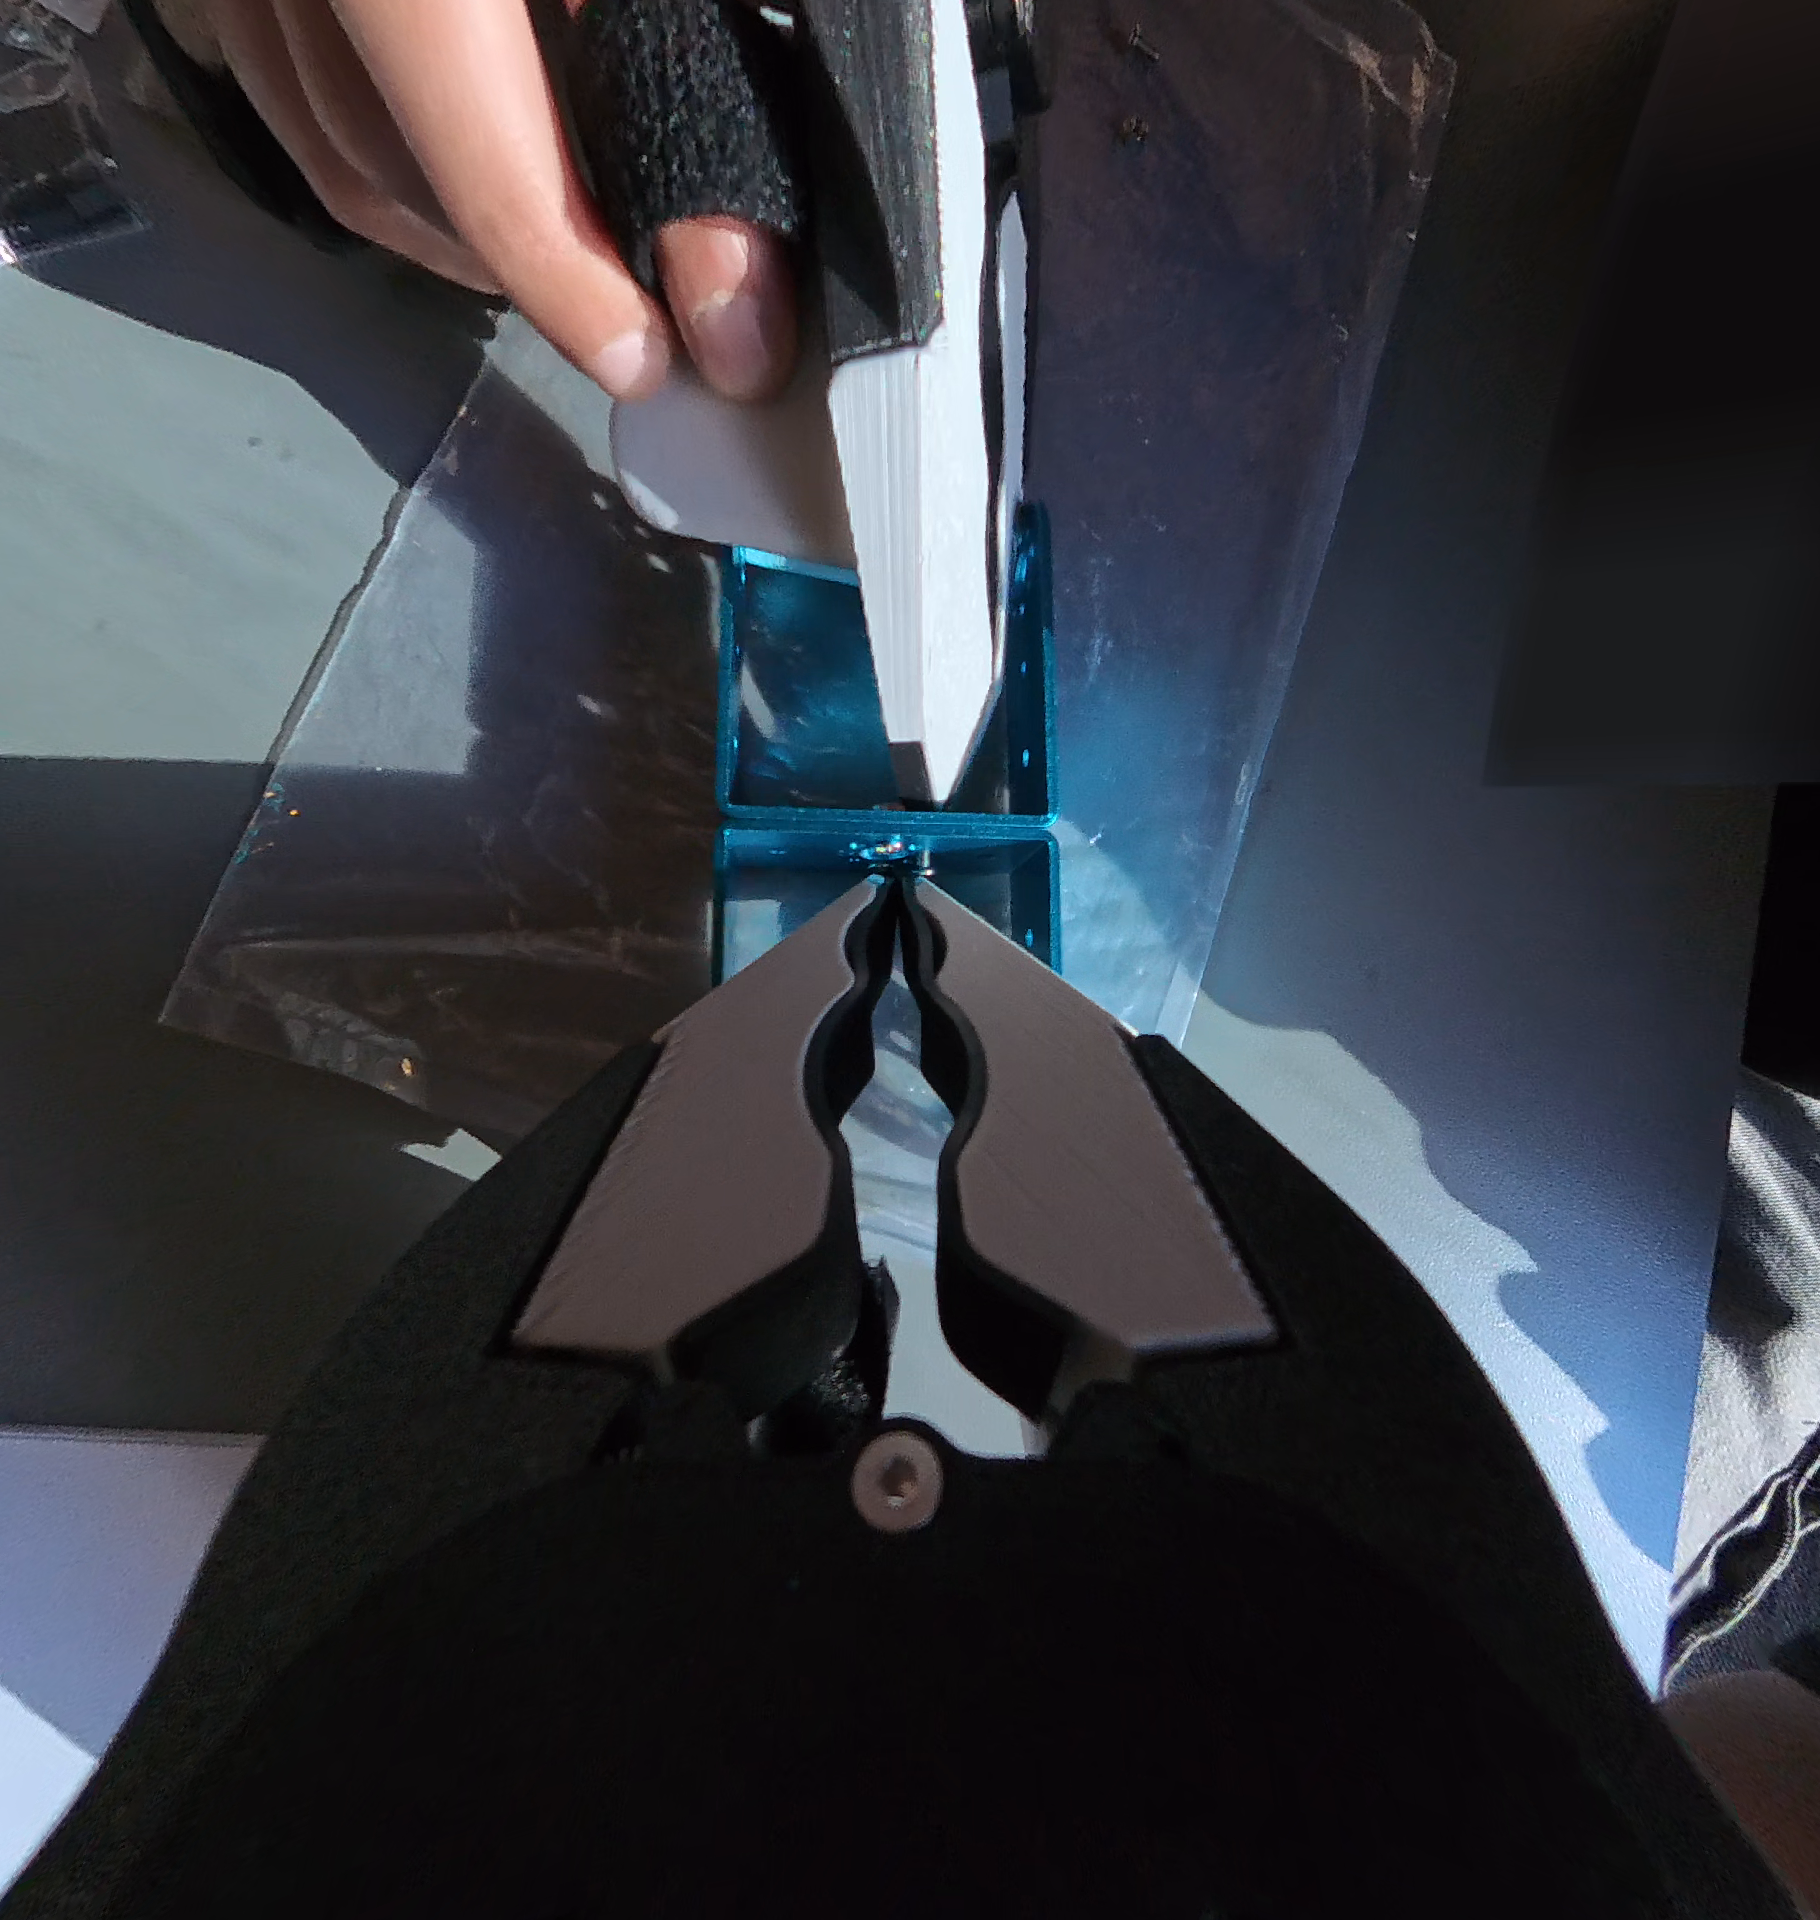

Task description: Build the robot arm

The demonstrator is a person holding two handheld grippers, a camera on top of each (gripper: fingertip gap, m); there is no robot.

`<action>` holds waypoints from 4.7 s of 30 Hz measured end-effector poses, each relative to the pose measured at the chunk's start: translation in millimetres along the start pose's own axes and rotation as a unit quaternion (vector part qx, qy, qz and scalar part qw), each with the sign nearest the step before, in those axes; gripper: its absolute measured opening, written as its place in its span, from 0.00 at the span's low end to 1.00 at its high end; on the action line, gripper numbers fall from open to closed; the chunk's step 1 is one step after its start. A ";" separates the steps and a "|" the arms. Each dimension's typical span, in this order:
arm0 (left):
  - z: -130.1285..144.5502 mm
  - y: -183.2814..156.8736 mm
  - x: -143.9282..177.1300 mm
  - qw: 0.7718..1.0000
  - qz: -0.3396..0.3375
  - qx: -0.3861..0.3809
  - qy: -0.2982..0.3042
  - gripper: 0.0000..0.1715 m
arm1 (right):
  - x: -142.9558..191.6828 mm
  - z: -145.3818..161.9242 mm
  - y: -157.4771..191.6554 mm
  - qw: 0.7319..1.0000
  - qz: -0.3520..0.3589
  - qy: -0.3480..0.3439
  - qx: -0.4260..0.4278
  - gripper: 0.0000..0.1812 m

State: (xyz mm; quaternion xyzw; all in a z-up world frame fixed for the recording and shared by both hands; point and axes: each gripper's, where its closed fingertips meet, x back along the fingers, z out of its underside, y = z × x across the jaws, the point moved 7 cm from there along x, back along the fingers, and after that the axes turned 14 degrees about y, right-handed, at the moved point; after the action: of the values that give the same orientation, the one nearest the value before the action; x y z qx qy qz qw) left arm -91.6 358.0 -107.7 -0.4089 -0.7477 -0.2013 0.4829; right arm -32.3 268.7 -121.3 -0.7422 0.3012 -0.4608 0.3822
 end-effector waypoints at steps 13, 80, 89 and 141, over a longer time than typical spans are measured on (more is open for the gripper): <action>-2.4 3.1 -1.6 1.000 -0.013 -0.004 -0.006 0.00 | 2.5 4.9 0.9 1.000 0.028 0.005 0.009 0.02; -2.0 -22.5 -2.9 0.999 -0.043 -0.024 0.001 0.00 | 11.0 29.4 -34.4 0.890 -0.259 0.181 -0.328 0.07; -4.3 -40.5 13.9 0.991 -0.129 -0.018 -0.007 0.00 | 10.8 13.8 -42.5 0.849 -0.404 0.144 -0.308 0.04; -13.3 -10.9 -0.6 0.972 -0.225 0.045 -0.040 0.25 | 3.0 33.4 -36.6 0.740 -0.463 0.032 -0.486 0.02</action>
State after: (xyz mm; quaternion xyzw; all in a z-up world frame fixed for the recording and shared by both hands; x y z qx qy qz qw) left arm -92.8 342.1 -101.2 -0.2156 -0.8476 -0.2544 0.4128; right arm 3.0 295.2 -98.4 -0.8601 0.1152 -0.3954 -0.3010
